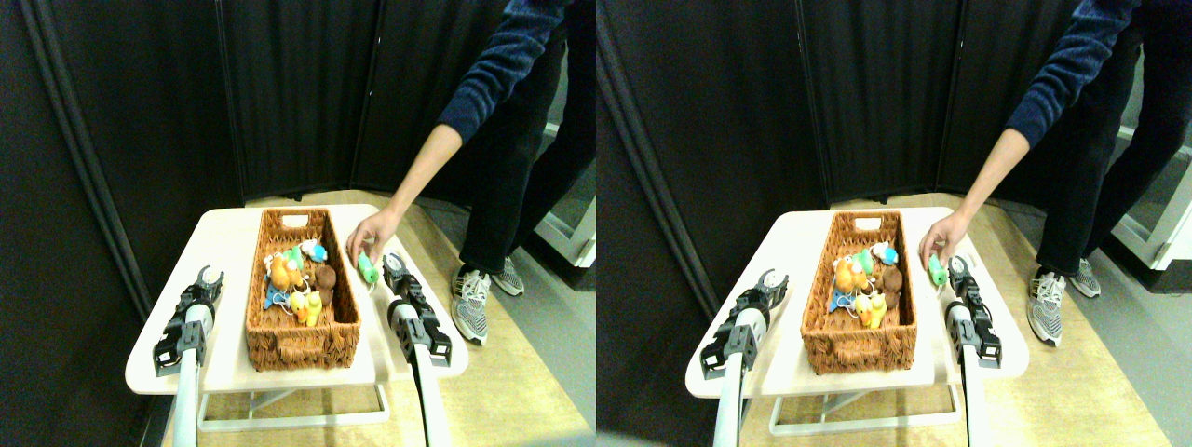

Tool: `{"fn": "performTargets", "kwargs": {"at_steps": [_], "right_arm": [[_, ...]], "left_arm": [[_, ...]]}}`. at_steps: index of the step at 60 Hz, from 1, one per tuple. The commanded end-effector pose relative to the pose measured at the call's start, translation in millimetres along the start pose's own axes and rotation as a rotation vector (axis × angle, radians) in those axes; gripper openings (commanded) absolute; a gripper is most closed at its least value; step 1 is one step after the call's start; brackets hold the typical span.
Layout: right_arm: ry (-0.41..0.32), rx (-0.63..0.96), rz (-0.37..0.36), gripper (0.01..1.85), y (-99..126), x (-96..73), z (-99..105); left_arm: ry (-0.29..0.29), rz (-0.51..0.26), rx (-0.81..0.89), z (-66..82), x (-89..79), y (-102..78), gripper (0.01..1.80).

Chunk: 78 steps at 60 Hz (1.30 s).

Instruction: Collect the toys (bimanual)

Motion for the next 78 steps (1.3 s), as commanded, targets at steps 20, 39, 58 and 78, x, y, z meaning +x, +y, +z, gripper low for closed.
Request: {"fn": "performTargets", "kwargs": {"at_steps": [20,39,58,78], "right_arm": [[0.135,-0.021,0.004,0.05,29.7,1.1,-10.5],[0.215,-0.011,-0.098,0.34,20.4,21.5,-28.1],[0.179,0.003,-0.246,0.59,-14.3,46.4,-24.4],[0.143,0.027,-0.298,0.62,-46.3,50.7,-8.9]], "left_arm": [[-0.115,-0.021,0.073,-1.8,1.2,16.7,0.14],[-0.107,-0.037,0.052,-6.0,2.6,13.0,0.15],[-0.111,-0.056,0.046,-4.7,-0.7,8.5,0.16],[-0.085,-0.055,0.045,-5.4,-5.0,5.9,0.2]]}}
